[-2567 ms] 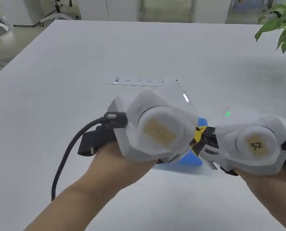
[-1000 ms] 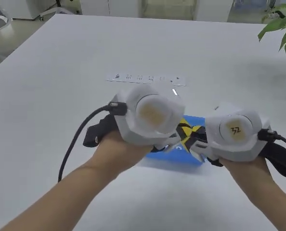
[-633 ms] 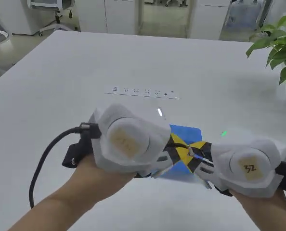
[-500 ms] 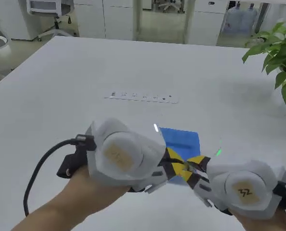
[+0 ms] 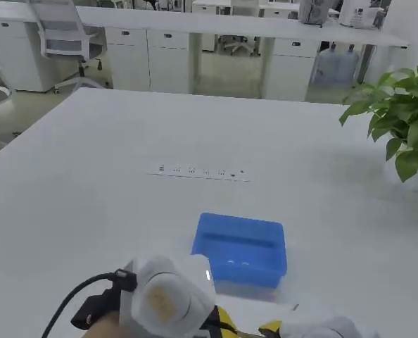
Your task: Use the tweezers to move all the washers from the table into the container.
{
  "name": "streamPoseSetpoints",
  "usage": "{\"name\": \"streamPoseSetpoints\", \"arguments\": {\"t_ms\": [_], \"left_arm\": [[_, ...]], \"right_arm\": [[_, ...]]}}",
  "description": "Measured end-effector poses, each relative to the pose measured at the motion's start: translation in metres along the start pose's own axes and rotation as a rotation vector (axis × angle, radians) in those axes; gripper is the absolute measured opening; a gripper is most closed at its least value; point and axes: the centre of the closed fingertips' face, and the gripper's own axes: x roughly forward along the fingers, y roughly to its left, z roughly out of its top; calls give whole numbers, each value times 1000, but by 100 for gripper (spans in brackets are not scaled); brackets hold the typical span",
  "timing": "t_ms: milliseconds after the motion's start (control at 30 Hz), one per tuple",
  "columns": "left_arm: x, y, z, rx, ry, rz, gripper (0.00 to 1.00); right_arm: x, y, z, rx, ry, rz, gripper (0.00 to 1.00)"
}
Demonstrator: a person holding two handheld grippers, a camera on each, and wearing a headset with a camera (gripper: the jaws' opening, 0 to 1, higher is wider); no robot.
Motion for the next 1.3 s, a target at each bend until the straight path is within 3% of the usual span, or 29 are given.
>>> {"name": "streamPoseSetpoints", "arguments": {"t_ms": [33, 200, 300, 333, 400, 500, 533, 567, 600, 633, 667, 867, 1000, 1067, 1100, 1133, 1267, 1300], "left_arm": [[2, 1, -3, 21, 11, 1, 0], [6, 10, -15, 2, 26, 0, 0], [13, 12, -36, 7, 109, -22, 0], [14, 13, -37, 11, 111, -22, 0], [19, 13, -50, 34, 158, -30, 0], [26, 14, -70, 123, 257, -40, 0], [27, 15, -73, 145, 272, -35, 0], [29, 15, -75, 160, 280, -33, 0], [33, 17, -61, 165, 199, -23, 0], [28, 15, -71, 152, 262, -37, 0], [28, 17, -70, 202, 268, -36, 0], [28, 18, -71, 273, 315, -61, 0], [27, 19, -70, 181, 348, -50, 0], [26, 25, -70, 137, 336, 3, 2], [25, 26, -71, 92, 333, 12, 4], [21, 29, -73, 7, 335, 40, 8], [12, 41, -78, -166, 292, 129, 23], [7, 44, -77, -207, 256, 165, 28]], "right_arm": [[-3, -1, 2, 2, -6, -4, 14], [-18, -6, -1, -8, -1, -4, 22], [-30, -10, -1, 16, -6, -16, 27], [-34, -11, 0, 33, -11, -17, 27], [-44, -11, 1, 77, -29, -21, 29], [-59, -11, -1, 116, -51, -50, 30], [-63, -11, -1, 133, -59, -55, 30], [-66, -11, -1, 143, -65, -61, 31], [-70, -11, -2, 155, -74, -65, 31], [-73, -10, -2, 162, -78, -66, 30], [-75, -10, -2, 167, -82, -71, 30], [-78, -15, 5, 190, -112, -75, 31], [-78, -23, 24, 201, -148, -72, 39], [-78, -30, 33, 184, -159, -90, 41], [-79, -33, 36, 179, -162, -96, 41], [-81, -36, 41, 175, -170, -104, 42], [-88, -45, 54, 190, -206, -114, 47], [-89, -45, 55, 188, -207, -114, 50]]}}
